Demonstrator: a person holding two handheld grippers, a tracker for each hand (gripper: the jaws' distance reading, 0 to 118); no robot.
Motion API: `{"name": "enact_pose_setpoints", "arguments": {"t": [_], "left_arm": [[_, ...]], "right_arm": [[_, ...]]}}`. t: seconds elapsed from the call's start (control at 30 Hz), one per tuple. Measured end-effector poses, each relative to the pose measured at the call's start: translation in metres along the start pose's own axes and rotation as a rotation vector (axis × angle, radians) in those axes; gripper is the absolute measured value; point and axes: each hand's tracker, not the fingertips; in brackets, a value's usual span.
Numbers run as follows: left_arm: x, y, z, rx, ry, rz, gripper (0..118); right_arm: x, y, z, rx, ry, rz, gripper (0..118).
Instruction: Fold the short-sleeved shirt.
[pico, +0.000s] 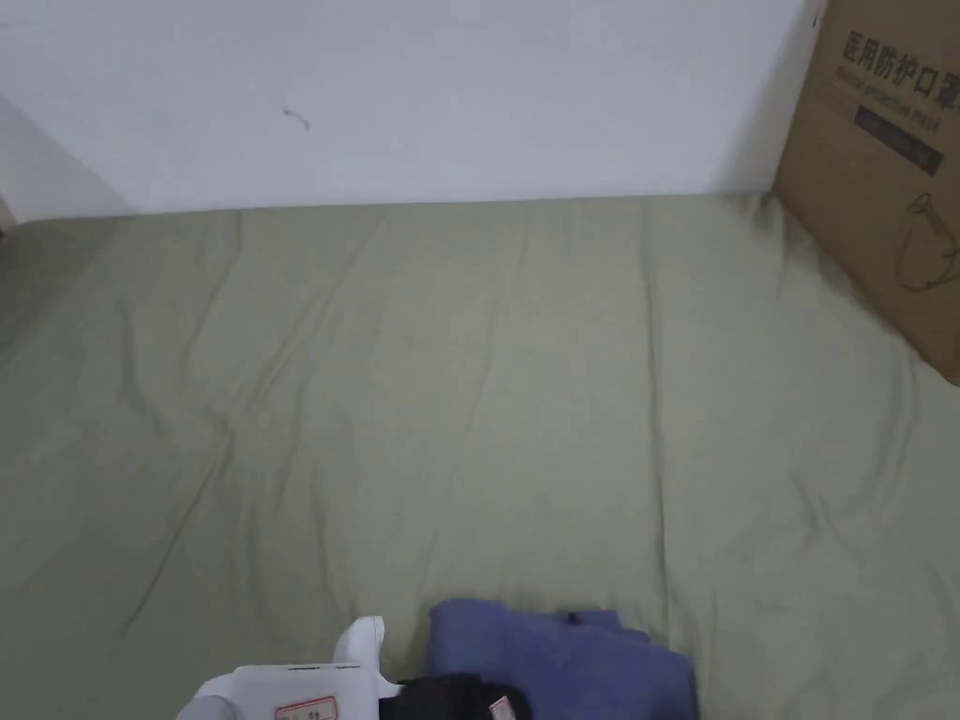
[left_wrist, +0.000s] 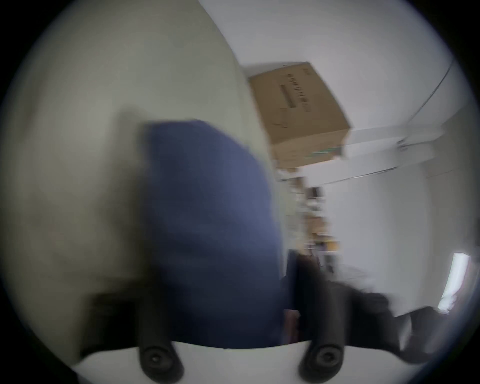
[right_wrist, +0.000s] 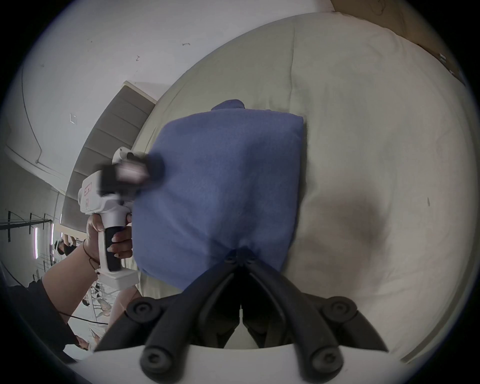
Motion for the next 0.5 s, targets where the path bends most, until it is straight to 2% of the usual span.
{"name": "enact_pose_setpoints", "arguments": {"t": [0.03,0.07,0.1,0.23,0.33,0.4,0.5], "left_arm": [[-0.006,-0.006,0.006,-0.023,0.101,-0.001,22],[-0.003,-0.009,0.015,-0.012,-0.082,0.099,22],[0.007,-0.009,0.025,0.008,-0.107,0.125,22],[0.020,0.010,0.101,0.104,-0.106,0.035,22],[0.031,0.025,0.176,0.117,0.065,-0.103,22],[0.024,0.037,0.226,0.108,0.213,-0.136,22],[0.006,0.055,0.284,0.075,0.520,-0.200,22]], "right_arm": [[-0.001,0.000,0.002,0.032,0.041,-0.020,0],[-0.005,0.000,0.005,0.041,0.026,-0.021,0],[-0.010,0.001,0.008,0.040,0.005,-0.011,0],[-0.033,0.001,0.037,0.107,0.014,0.012,0],[-0.050,0.000,0.062,0.157,0.018,0.045,0],[-0.060,-0.001,0.074,0.169,0.004,0.071,0],[-0.076,-0.002,0.085,0.186,-0.039,0.114,0]]}}
